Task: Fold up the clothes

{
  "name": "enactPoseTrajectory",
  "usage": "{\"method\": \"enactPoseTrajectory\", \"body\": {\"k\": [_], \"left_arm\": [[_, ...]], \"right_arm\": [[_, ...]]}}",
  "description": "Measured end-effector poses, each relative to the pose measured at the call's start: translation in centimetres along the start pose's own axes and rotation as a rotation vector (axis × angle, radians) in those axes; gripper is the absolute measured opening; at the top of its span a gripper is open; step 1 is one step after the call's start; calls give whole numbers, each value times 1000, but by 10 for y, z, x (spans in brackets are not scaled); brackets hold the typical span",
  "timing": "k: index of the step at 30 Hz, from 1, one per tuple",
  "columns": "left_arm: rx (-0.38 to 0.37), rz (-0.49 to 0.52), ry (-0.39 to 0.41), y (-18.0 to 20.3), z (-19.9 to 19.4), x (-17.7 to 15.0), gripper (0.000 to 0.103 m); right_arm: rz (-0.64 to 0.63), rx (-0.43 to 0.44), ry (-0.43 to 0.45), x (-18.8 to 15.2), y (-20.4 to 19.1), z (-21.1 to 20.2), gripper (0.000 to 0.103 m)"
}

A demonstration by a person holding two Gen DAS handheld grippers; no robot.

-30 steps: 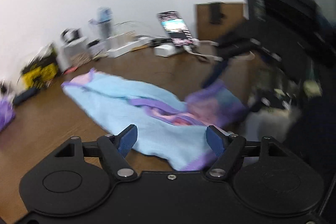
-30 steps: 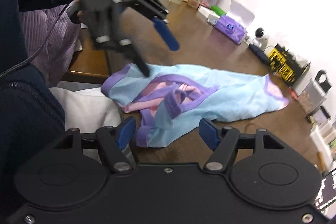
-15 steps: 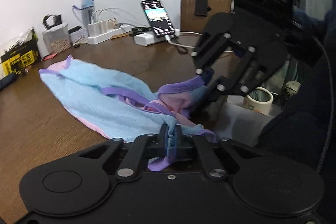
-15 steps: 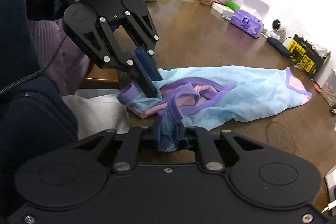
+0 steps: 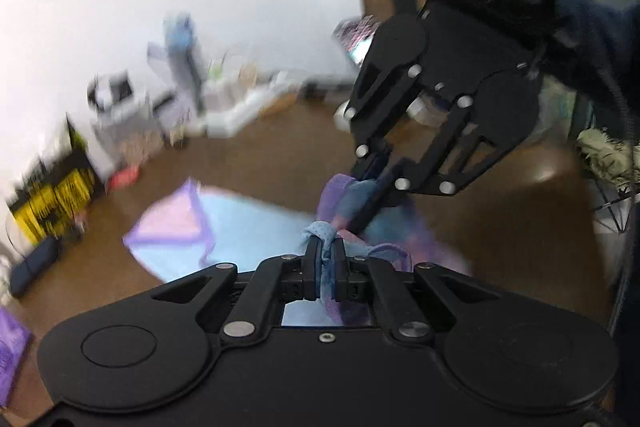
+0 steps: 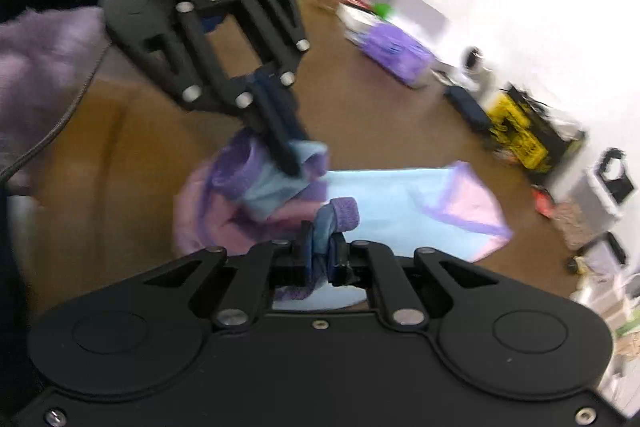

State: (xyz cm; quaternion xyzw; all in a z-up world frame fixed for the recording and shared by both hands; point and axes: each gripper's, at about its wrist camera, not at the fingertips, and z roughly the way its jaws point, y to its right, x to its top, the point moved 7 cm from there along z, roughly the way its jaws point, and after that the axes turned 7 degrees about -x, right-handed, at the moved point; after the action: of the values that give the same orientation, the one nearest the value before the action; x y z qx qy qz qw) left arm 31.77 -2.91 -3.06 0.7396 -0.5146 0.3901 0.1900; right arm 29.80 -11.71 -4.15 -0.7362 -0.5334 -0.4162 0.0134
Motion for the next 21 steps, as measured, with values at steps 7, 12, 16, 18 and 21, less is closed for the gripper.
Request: {"method": "enactPoseTrajectory", "body": {"k": [7, 12, 16, 18, 21], "left_arm": [[49, -142, -8, -20, 21, -16, 5], [83, -224, 6, -20, 22, -21, 6], [111, -289, 17, -19, 22, -26, 6], [124, -322, 23, -19, 23, -28, 6], [131, -352, 30, -19, 16, -30, 6]], "right_arm": [[93, -48, -34, -13, 15, 35, 62], [261, -49, -5, -22, 19, 15, 77], [395, -50, 18, -28, 22, -1, 77], [462, -51, 29, -31, 24, -9, 77], [536, -39, 31, -39, 17, -10, 74]]}}
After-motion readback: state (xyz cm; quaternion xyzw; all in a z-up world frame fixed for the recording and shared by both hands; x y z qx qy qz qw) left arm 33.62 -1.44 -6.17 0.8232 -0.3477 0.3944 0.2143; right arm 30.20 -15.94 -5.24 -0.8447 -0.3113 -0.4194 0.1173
